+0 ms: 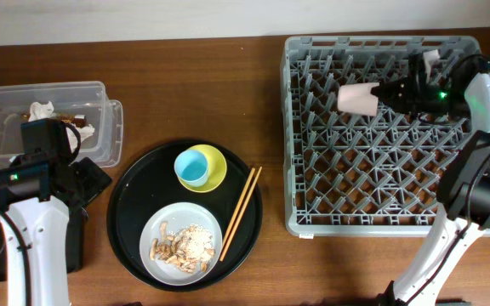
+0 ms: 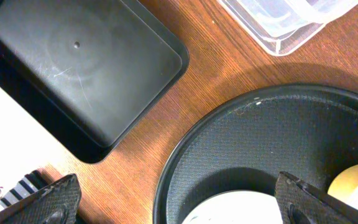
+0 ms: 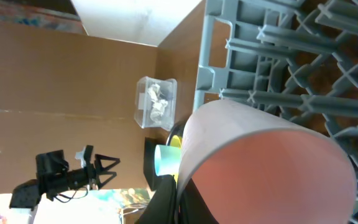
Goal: Sort waste into correct bins and load items into the dishwasher rack
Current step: 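Carry the pink cup to the dish rack and set it upright, then reach the right gripper back to the blue cup and grasp it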
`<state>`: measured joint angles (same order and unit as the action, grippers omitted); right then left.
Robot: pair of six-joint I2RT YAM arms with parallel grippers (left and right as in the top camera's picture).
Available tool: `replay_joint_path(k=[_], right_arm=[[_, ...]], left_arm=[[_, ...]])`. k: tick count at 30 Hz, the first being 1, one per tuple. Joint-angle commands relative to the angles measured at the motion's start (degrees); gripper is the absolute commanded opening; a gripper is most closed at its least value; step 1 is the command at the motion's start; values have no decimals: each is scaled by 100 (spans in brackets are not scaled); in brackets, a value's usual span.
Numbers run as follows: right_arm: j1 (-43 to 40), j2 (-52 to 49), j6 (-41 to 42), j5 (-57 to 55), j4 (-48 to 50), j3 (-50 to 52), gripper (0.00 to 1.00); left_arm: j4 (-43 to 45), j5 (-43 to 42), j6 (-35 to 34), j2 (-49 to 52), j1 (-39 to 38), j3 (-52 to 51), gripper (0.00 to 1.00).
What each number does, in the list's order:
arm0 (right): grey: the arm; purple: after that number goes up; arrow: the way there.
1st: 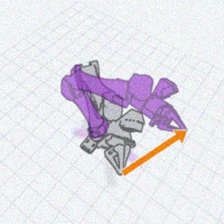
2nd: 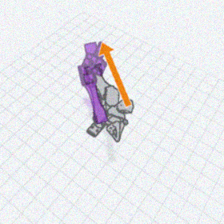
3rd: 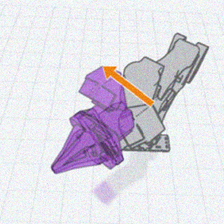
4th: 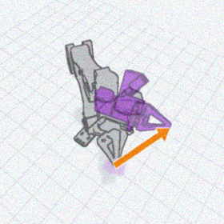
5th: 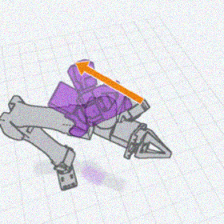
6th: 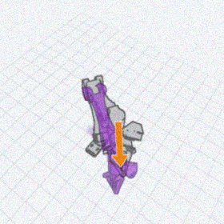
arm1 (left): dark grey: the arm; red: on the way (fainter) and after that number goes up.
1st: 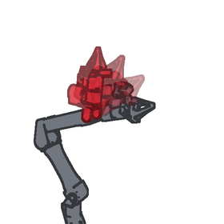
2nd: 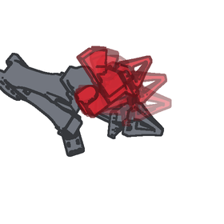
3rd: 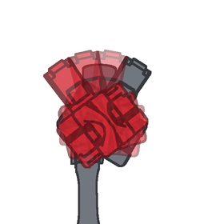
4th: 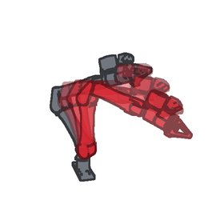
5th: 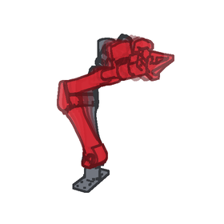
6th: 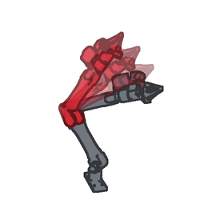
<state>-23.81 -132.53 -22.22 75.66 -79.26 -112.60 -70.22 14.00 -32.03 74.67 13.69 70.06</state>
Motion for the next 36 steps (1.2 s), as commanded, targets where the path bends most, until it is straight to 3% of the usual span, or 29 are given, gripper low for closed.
replay_joint_path(k=[1, 7, 11, 15, 17, 19, 26, 30, 32, 36], right_arm=[[-59, -39, 17, -116, 4, 61, 4], [-129, -109, 17, -184, 201, 487, 4], [-446, -74, 317, -1054, 205, 348, 4], [-691, 72, 319, -1344, 20, 286, 12], [-809, 138, 319, -1346, -26, 278, 21], [-918, 229, 319, -1357, -212, 212, 22], [-1117, 1692, 321, -2260, -817, -61, 25], [-199, 2745, 319, -2234, -1139, -61, 32], [533, 2981, 321, -2236, -1209, -61, 55], [2835, 2824, 328, -2264, -984, -7, 63]], left_arm=[[7, 79, -52, -2, 24, 24, 99], [7, 79, -52, -2, 26, 24, 100], [7, 79, -52, -2, 26, 24, 99], [7, 79, -52, -2, 26, 24, 99], [7, 79, -52, -2, 26, 24, 99], [7, 79, -52, -2, 26, 24, 100], [7, 79, -52, -2, 26, 24, 99], [7, 79, -52, -2, 24, 24, 99], [7, 79, -52, -2, 26, 24, 99], [7, 79, -52, -2, 26, 24, 99]])
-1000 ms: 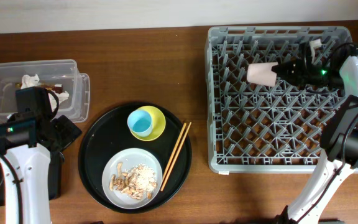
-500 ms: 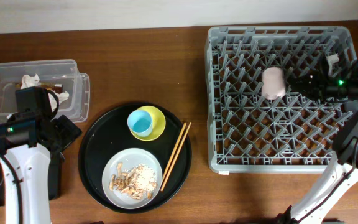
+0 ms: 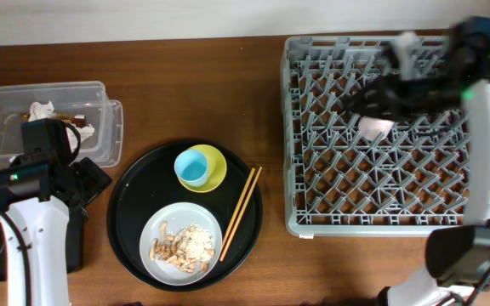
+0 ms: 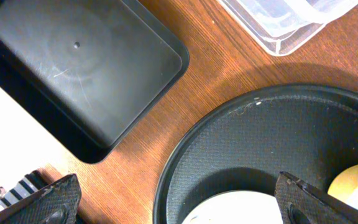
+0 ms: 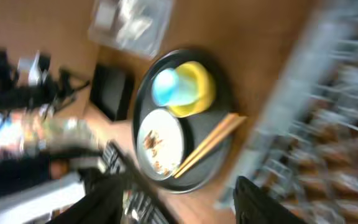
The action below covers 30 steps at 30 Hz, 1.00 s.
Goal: Sort waste into correct bins and load items into the dishwasher rack
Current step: 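Reach the right gripper back to the blue cup and grasp it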
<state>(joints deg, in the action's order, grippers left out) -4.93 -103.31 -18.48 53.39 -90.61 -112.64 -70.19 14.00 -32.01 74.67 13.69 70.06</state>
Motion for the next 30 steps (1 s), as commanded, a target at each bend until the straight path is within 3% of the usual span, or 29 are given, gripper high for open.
replay_joint_path(k=[1, 2, 4, 7, 10, 16, 30], right_arm=[[1386, -160, 140, -190, 337, -2, 69], [1904, -227, 872, -846, 728, -2, 71], [2914, -339, 2870, -3241, 1532, -2, 71], [3993, -452, 3429, -4275, 2262, -2, 70], [4946, -791, 4004, -5016, 3136, -2, 63], [5746, -1692, 4044, -5184, 3851, -2, 63], [5829, -2422, 3740, -5733, 3998, 9, 61]], left_arm=[[4, 79, -55, -2, 26, 24, 99], [4, 79, -55, -2, 26, 24, 99], [4, 79, -55, -2, 24, 24, 99], [4, 79, -55, -2, 26, 24, 99], [4, 79, -55, -2, 26, 24, 99], [4, 79, -55, -2, 24, 24, 99], [4, 79, -55, -2, 26, 24, 99]])
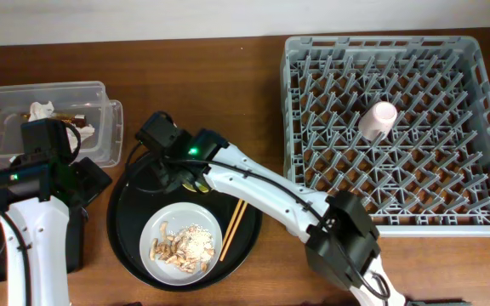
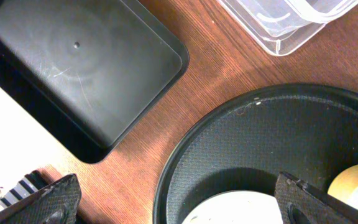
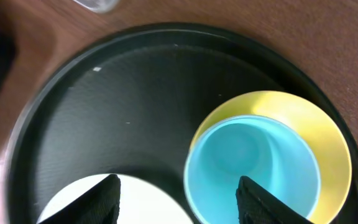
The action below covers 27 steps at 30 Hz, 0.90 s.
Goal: Sort waste into correct bins and load items into the dishwasher rack
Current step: 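Reach the right gripper back to the blue cup and grasp it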
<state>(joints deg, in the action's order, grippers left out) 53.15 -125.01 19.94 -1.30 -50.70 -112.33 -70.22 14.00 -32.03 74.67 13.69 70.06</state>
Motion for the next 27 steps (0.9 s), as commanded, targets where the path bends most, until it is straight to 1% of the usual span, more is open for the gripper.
replay_joint_path(k=[1, 2, 4, 8, 12, 16, 19, 23, 27], right_arm=[[22, -273, -105, -264, 11, -22, 60], [22, -286, -107, -269, 11, -22, 60], [22, -299, -105, -280, 26, 9, 51], [50, -299, -101, -387, 42, 133, 40], [212, -299, -103, -391, 142, 238, 39], [221, -302, -101, -649, 140, 258, 38], [236, -321, -98, -647, 131, 258, 30], [234, -472, -103, -647, 42, 258, 27], [229, -439, -103, -649, 26, 146, 19]], left_arm=[[7, 79, -52, -2, 26, 24, 99], [7, 79, -52, -2, 26, 24, 99], [7, 79, -52, -2, 24, 24, 99], [7, 79, -52, -2, 24, 24, 99], [7, 79, -52, -2, 26, 24, 99], [7, 79, -50, -2, 26, 24, 99], [7, 79, -52, -2, 26, 24, 99], [7, 79, -52, -2, 24, 24, 99], [7, 79, -52, -2, 26, 24, 99]])
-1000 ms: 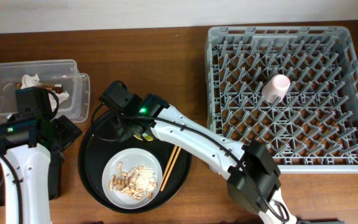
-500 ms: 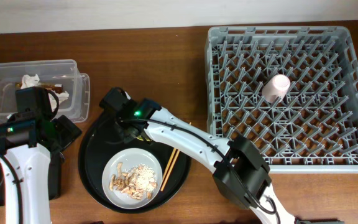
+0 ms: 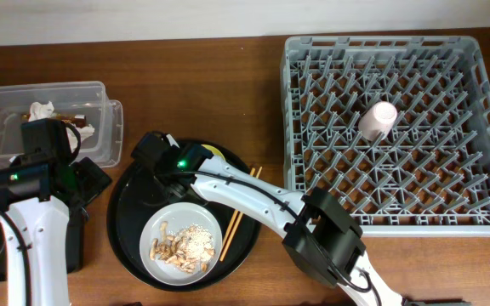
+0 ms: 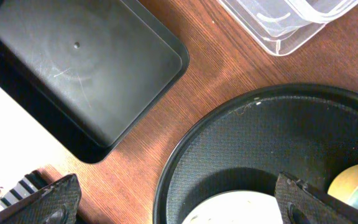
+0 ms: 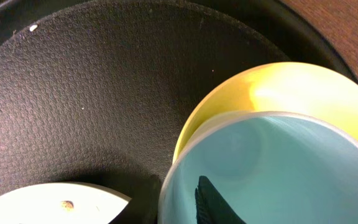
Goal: Sort waste into correct bins and load items into the dishwasher rack
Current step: 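Reach the right gripper back to the blue cup and grasp it, then carry the blue cup to the rack's back edge and release it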
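On the black tray [image 5: 92, 93], a light blue cup [image 5: 278, 168] stands in a yellow saucer [image 5: 278, 87]. My right gripper [image 5: 179, 190] straddles the cup's rim. One finger [image 5: 213, 202] is inside the cup and the other is hidden outside it. In the overhead view the arm covers the cup, and only a sliver of the saucer [image 3: 217, 151] shows. A pink cup [image 3: 376, 119] lies in the grey rack [image 3: 381, 200]. My left gripper [image 4: 179, 208] hangs open over the tray's left rim, holding nothing.
A white plate [image 3: 181, 240] with food scraps and a pair of chopsticks [image 3: 239, 212] lie on the tray. A clear bin [image 3: 49, 119] with paper waste stands at the far left. A black bin [image 4: 73, 68] sits beside the left arm.
My right gripper has come down onto the blue cup. Its fingers were spread wide above the cup. Now they are closer together, with one inside the rim. The left arm has not moved.
My right gripper held the pink cup over the rack. Then the cup lay in the rack and the gripper was open, facing the tray from afar. Then it hung open above the blue cup, and now one finger is inside that cup.
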`<state>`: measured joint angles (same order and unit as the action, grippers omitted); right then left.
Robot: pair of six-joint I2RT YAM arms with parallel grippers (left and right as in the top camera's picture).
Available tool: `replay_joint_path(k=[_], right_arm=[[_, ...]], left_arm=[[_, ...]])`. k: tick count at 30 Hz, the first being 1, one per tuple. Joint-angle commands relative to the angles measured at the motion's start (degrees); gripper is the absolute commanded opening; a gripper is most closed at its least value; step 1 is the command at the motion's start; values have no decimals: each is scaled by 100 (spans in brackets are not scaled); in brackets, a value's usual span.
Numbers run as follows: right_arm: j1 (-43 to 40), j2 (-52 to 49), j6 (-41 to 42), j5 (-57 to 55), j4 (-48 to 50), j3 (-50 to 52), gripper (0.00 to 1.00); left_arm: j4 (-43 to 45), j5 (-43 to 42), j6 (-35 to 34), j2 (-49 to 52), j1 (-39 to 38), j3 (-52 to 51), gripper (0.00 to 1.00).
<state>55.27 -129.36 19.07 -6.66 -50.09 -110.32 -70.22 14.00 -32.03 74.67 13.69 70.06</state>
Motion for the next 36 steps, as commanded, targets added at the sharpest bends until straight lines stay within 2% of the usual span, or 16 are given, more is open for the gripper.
replay_joint_path(k=[1, 5, 7, 9, 13, 15, 17, 21, 22, 26, 28, 29, 31, 33, 34, 36], right_arm=[[7, 35, -15, -118, -76, -173, 16], [-214, 232, -11, -114, -448, -815, 4], [-597, 240, 160, -11, -1320, -1749, 4], [-1104, 240, 157, 514, -2046, -2632, 4], [-2782, 240, 107, 2208, -3606, -4299, 4], [-3624, 240, 66, 2822, -4105, -4590, 4], [-4874, 232, -717, 3679, -4664, -4616, 4], [-6581, 164, -1965, 5213, -4634, -4199, 4], [-6760, 129, -2087, 5351, -4590, -4120, 4], [-7152, -111, -2166, 6332, -3536, -3224, 4], [-7152, -223, -2140, 7018, -2441, -2428, 4], [-7154, -254, -1825, 7206, -1781, -2039, 4], [-7211, -295, -492, 7331, -35, -1172, 4], [-7261, -413, 315, 7794, 1427, -658, 4], [-7298, -518, 785, 7805, 1884, -540, 4], [-7364, -702, 1067, 7792, 2006, -529, 4]], left_arm=[[7, 79, -52, -2, 24, 24, 99], [7, 79, -52, -2, 26, 24, 99], [7, 79, -50, -2, 26, 24, 99], [7, 79, -50, -2, 24, 24, 99], [7, 79, -52, -2, 24, 24, 99], [7, 79, -52, -2, 26, 24, 99], [7, 79, -52, -2, 24, 24, 99], [7, 79, -52, -2, 26, 24, 99], [7, 79, -52, -2, 26, 24, 99], [7, 79, -52, -2, 26, 24, 99], [7, 79, -52, -2, 26, 24, 99], [7, 79, -52, -2, 26, 24, 100], [9, 79, -52, -2, 24, 24, 99], [7, 79, -52, -2, 26, 24, 99], [7, 79, -50, -2, 24, 24, 99], [7, 79, -52, -2, 24, 24, 99]])
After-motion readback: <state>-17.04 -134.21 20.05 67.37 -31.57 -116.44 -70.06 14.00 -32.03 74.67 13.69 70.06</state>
